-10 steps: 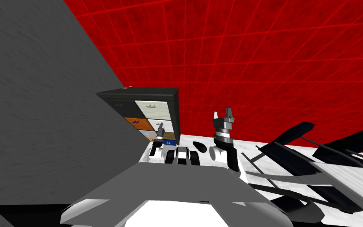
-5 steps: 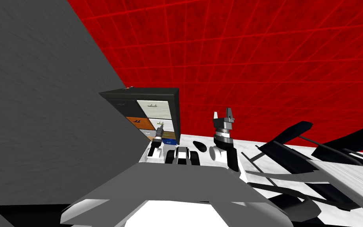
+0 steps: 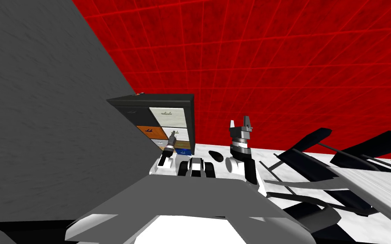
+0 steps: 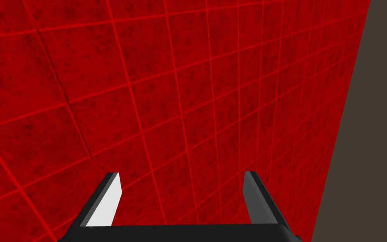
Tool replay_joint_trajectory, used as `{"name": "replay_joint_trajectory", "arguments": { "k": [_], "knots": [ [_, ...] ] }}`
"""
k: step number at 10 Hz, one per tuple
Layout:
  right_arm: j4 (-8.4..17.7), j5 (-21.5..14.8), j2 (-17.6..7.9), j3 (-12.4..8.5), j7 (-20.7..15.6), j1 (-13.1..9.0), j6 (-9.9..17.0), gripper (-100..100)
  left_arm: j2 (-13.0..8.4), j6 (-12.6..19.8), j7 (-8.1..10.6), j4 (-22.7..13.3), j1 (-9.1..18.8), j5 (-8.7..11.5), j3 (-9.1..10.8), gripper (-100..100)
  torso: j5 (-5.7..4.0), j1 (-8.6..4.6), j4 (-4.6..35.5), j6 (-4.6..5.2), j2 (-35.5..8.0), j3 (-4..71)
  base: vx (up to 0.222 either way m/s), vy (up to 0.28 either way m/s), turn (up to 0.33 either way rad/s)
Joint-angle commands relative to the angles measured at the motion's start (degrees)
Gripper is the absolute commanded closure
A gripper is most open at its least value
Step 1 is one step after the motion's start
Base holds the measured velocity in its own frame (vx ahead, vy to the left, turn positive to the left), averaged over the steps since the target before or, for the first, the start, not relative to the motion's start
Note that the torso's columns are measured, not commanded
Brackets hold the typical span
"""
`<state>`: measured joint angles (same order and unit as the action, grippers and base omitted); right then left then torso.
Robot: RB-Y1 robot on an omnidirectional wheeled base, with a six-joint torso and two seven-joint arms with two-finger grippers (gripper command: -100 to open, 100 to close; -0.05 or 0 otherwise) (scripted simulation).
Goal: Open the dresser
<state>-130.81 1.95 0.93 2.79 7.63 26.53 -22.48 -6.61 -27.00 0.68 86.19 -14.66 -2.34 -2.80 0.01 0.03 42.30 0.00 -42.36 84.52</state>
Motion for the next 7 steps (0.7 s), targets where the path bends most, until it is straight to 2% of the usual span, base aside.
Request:
{"name": "replay_joint_trajectory", "arguments": {
  "k": [1, 3, 4, 5, 6, 7],
  "knots": [
    [0.0, 0.0, 0.0, 0.0, 0.0, 0.0, 0.0, 0, -0.3, 2.7, 0.67, 1.3, 0.5, -0.1, -0.73, -100, -0.01, -0.02, 0.0, 0.00, 0.0, 0.0, -0.039, 0.096, -0.048],
    [0.0, 0.0, 0.0, 0.0, 0.0, 0.0, 0.0, 0, -0.1, 4.7, 1.15, 2.1, 1.0, -0.1, -1.26, -100, -0.02, -0.07, 0.0, 0.00, 0.1, 0.1, -0.041, 0.078, -0.045],
    [0.0, 0.0, 0.0, 0.0, 0.0, 0.0, 0.0, 0, 0.9, 5.7, 1.36, 2.3, 1.3, -0.1, -1.51, -100, -0.03, -0.10, 0.0, 0.00, 0.1, 0.1, -0.038, 0.074, -0.042],
    [0.0, 0.0, 0.0, 0.0, 0.0, 0.0, 0.0, 0, 2.7, 6.4, 1.53, 2.5, 1.4, -0.1, -1.69, -100, -0.02, -0.07, 0.0, 0.00, 0.1, 0.1, -0.034, 0.066, -0.038],
    [0.0, 0.0, 0.0, 0.0, 0.0, 0.0, 0.0, 0, 3.3, 6.5, 1.56, 2.5, 1.5, -0.1, -1.73, -100, -0.02, -0.08, 0.0, 0.00, 0.1, 0.1, -0.014, 0.039, -0.014],
    [0.0, 0.0, 0.0, 0.0, 0.0, 0.0, 0.0, 0, 2.7, 6.7, 1.55, 2.9, 1.3, -0.1, -1.71, -100, -0.03, -0.12, 0.0, 0.00, 0.1, 0.1, -0.003, 0.013, -0.002]
  ]
}}
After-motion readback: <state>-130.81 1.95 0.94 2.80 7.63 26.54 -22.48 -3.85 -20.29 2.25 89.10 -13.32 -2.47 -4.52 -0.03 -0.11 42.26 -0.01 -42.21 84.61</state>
